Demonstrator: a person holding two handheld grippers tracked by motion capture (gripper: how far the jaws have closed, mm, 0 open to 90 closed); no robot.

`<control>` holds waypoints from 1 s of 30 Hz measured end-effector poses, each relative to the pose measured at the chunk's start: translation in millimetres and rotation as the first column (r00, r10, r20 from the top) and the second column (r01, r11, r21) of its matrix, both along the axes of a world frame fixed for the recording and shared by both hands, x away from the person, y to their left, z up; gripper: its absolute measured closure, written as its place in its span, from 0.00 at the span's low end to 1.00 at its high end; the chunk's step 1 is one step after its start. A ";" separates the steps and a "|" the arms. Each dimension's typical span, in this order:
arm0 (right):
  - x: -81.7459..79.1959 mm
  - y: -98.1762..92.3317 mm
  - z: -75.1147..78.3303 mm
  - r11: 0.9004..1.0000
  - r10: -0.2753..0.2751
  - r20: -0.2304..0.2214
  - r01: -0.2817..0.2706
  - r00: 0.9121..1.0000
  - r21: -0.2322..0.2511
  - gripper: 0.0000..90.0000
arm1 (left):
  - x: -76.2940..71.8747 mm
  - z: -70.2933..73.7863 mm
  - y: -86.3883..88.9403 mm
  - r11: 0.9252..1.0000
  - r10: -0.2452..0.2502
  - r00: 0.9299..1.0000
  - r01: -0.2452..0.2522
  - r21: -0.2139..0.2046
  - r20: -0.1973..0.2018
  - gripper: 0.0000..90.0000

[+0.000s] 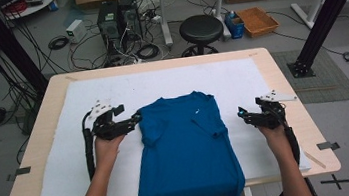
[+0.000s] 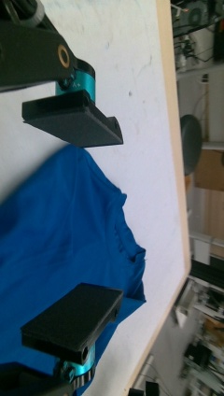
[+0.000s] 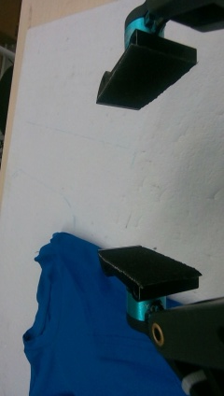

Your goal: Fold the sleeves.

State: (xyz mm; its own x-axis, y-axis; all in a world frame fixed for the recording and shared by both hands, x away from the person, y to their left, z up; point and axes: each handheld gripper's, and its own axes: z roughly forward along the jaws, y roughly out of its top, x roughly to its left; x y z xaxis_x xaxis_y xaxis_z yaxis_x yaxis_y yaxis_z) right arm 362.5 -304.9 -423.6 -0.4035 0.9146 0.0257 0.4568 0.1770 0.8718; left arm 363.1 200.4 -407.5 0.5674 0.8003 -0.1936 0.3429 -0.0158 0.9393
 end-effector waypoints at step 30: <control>-22.4 -20.6 -9.7 0.999 0.025 0.105 -0.030 0.994 0.041 0.22 | -28.3 -28.9 42.5 0.999 0.051 0.987 -0.052 -0.003 0.152 0.24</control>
State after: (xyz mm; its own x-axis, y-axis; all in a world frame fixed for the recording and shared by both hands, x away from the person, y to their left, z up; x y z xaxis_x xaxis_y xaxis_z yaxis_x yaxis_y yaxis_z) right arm 340.1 -325.5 -433.3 -0.4308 0.9022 0.0211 0.3587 0.1497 0.9214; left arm 334.8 242.9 -436.3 0.5483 0.8294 -0.1069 0.1961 -0.0032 0.9806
